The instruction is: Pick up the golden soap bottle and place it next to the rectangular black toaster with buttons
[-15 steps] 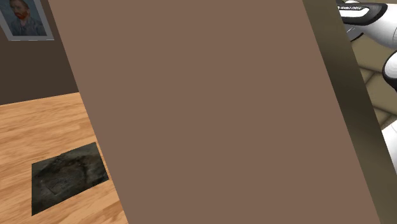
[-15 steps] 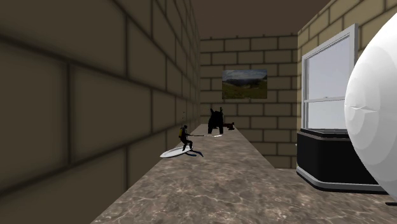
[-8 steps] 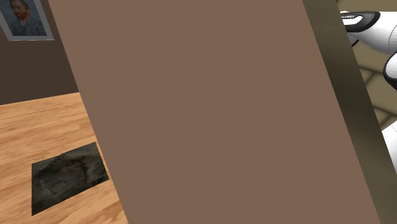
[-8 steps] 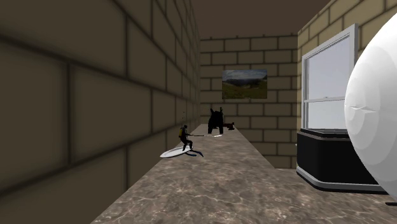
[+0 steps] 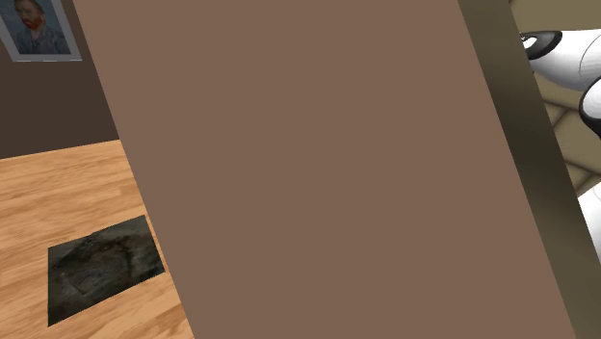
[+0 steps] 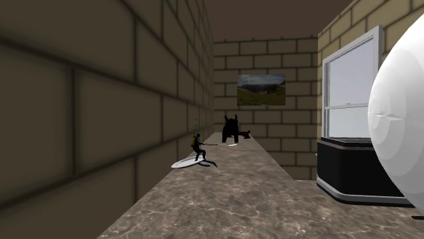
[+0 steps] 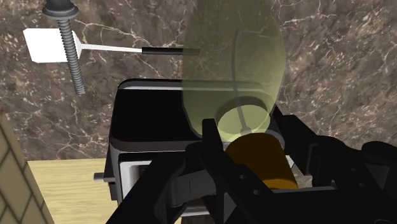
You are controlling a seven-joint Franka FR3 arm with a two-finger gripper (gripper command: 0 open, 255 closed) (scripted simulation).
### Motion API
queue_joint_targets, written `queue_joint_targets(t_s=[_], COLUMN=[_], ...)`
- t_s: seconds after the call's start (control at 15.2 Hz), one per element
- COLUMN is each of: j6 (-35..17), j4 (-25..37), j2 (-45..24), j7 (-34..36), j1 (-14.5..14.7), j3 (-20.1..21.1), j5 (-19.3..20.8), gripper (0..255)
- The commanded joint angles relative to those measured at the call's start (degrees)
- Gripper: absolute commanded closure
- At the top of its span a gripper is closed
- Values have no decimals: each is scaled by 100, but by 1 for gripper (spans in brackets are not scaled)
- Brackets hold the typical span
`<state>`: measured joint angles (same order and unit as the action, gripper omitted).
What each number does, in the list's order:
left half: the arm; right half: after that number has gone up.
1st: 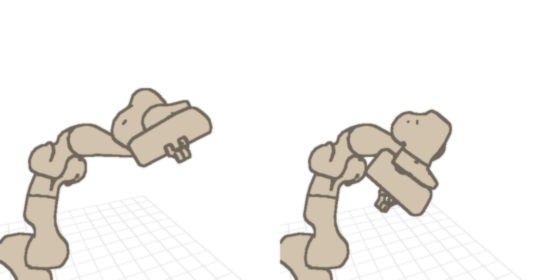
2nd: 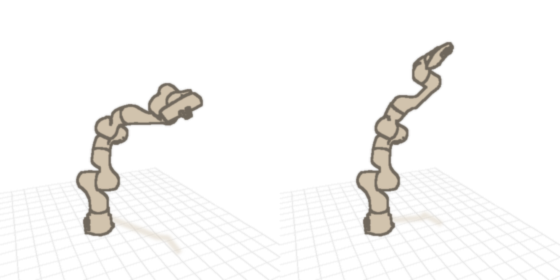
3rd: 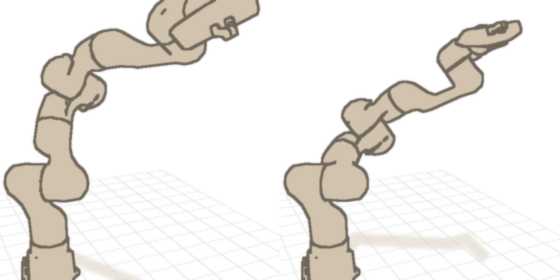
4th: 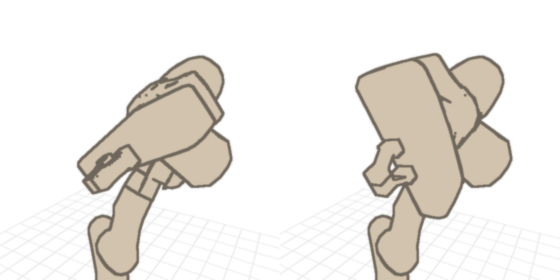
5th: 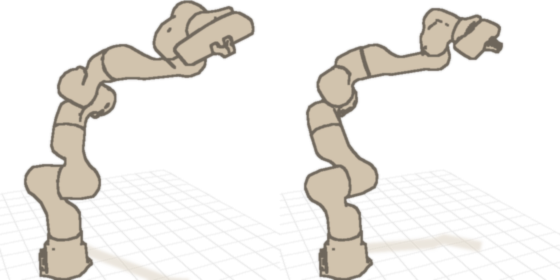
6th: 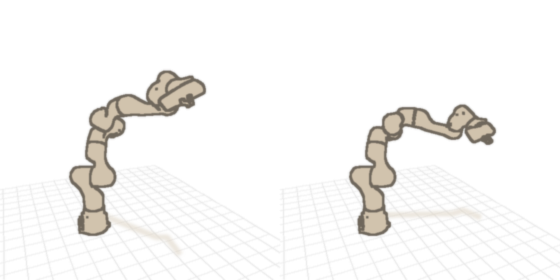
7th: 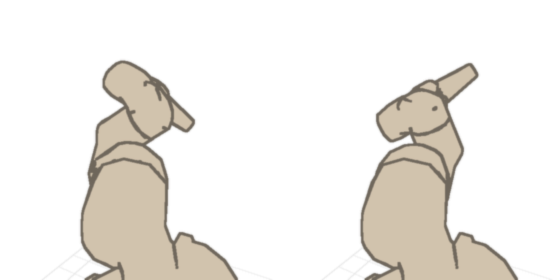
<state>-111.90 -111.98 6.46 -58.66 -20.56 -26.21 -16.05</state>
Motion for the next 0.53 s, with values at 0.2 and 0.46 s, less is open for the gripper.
queue_joint_targets(t_s=[0.2, 0.46], j6=[-366, -644], j4=[-345, -579], j2=[-37, -106], j7=[-130, -247], j1=[2, 7], j3=[-7, -17], j5=[-66, -144], gripper=[255, 255])
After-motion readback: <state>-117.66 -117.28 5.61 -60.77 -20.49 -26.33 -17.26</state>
